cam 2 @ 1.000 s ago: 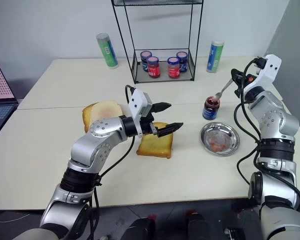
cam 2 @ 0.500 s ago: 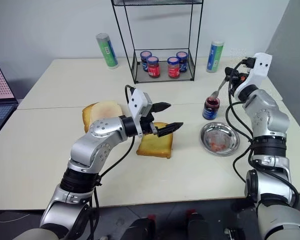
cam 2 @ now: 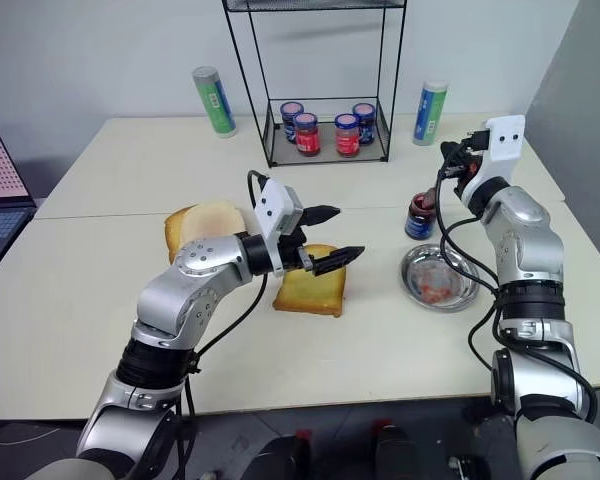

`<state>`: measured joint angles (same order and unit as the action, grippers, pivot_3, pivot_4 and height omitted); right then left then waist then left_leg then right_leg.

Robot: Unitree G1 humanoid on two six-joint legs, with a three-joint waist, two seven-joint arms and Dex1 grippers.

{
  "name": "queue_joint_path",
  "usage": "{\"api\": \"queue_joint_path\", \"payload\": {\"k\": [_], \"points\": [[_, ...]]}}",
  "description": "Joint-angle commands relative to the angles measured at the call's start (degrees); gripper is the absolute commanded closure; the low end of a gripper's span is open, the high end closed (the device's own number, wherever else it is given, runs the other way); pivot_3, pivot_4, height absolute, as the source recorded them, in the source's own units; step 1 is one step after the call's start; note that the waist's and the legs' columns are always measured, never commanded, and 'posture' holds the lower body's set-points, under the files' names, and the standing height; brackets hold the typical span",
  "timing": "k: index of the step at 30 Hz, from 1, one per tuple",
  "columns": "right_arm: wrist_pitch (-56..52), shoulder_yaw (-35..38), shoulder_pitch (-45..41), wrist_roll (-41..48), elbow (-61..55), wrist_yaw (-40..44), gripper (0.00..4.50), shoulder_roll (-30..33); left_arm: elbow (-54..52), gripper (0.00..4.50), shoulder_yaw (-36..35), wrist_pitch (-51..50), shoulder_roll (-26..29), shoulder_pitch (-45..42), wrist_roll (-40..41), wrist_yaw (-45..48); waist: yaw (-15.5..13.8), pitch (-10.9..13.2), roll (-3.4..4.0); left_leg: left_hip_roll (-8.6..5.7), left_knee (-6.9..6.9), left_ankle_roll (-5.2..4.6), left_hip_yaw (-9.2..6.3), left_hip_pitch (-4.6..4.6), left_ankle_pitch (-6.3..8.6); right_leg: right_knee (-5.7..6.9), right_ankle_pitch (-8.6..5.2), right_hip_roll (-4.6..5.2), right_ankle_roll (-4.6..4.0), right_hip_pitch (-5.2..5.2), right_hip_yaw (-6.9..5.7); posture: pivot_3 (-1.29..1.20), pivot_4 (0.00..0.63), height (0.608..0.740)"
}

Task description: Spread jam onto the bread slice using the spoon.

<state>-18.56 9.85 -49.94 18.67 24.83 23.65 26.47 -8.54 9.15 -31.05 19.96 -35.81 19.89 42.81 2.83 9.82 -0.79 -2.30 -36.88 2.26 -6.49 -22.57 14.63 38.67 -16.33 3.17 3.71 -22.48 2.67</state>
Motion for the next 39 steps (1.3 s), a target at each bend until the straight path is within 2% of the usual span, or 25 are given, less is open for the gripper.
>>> {"api": "queue_joint_path", "payload": {"k": [1,16,39], "points": [[2.8,-0.3,-0.1,-1.8,-2.5,1.2,4.34,1.0,-2.3,0.0,-1.0,-0.1,0.2,-0.1,0.5,-0.5,0.0,0.0,0.0,0.0,0.0,0.0,0.0,0.0,0.0,0.0,0.0,0.0,0.0,0.0,0.0,0.0,0.15,0.74],[4.4,-1.7,1.6,-4.9,-2.2,3.3,4.34,0.6,-3.1,0.0,-1.3,-0.6,0.6,0.3,0.8,-1.1,0.0,0.0,0.0,0.0,-0.01,0.01,0.0,0.0,-0.01,0.01,0.0,0.0,0.0,0.0,0.0,0.0,0.15,0.74],[-7.4,9.5,-2.6,6.2,1.1,-3.7,4.34,-3.7,-3.2,0.0,-1.5,-0.8,0.6,0.3,0.7,-1.3,0.0,0.0,0.0,0.0,-0.01,0.0,0.01,0.0,0.0,0.07,0.0,0.01,0.0,-0.04,0.02,0.0,0.15,0.74]]}}
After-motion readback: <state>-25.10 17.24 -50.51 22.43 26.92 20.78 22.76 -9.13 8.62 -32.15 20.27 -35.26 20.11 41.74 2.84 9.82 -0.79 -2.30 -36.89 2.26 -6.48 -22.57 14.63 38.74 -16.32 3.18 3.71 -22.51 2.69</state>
